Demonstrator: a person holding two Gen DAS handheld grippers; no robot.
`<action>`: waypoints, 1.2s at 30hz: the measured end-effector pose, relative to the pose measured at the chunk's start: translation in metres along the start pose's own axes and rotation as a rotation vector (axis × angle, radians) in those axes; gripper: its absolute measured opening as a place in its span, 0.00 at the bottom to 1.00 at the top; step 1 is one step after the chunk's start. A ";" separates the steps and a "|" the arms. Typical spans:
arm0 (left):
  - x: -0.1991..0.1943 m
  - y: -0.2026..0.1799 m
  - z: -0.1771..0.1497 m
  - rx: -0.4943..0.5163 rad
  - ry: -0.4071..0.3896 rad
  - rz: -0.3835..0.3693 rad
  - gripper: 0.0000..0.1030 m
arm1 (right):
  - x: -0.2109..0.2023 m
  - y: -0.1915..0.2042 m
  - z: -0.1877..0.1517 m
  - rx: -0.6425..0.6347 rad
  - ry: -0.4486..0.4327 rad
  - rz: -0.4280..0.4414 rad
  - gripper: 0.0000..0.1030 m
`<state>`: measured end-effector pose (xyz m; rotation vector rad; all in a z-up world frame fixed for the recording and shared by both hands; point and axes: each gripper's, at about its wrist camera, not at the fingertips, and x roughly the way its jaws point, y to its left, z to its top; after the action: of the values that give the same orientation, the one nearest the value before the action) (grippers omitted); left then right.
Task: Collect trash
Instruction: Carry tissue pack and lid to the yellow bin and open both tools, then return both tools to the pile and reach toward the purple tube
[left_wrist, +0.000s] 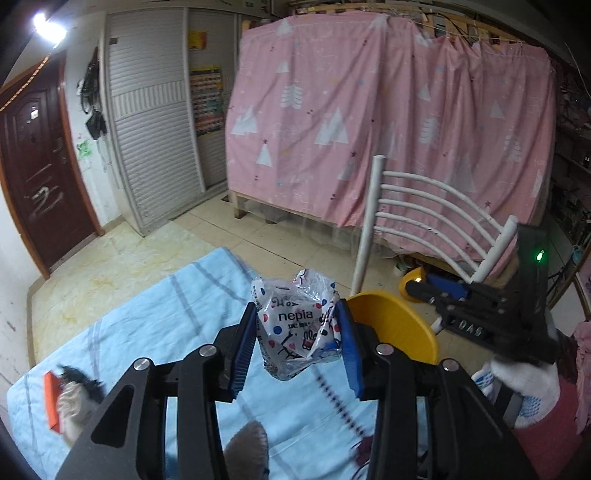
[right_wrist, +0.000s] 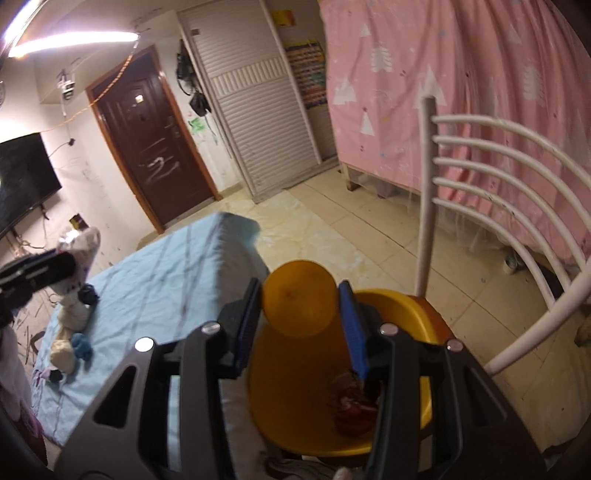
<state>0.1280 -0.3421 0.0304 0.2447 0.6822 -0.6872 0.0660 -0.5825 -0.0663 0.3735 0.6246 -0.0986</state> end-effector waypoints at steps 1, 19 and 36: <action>0.006 -0.006 0.002 0.003 0.005 -0.012 0.32 | 0.001 -0.005 -0.001 0.011 0.006 -0.001 0.41; 0.078 -0.070 0.021 0.044 0.063 -0.092 0.62 | -0.014 -0.062 -0.004 0.156 -0.057 0.002 0.65; 0.029 -0.040 0.004 -0.024 0.017 -0.071 0.68 | -0.019 -0.011 0.000 0.054 -0.050 0.058 0.67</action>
<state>0.1200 -0.3890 0.0144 0.2048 0.7175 -0.7450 0.0478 -0.5928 -0.0586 0.4399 0.5625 -0.0696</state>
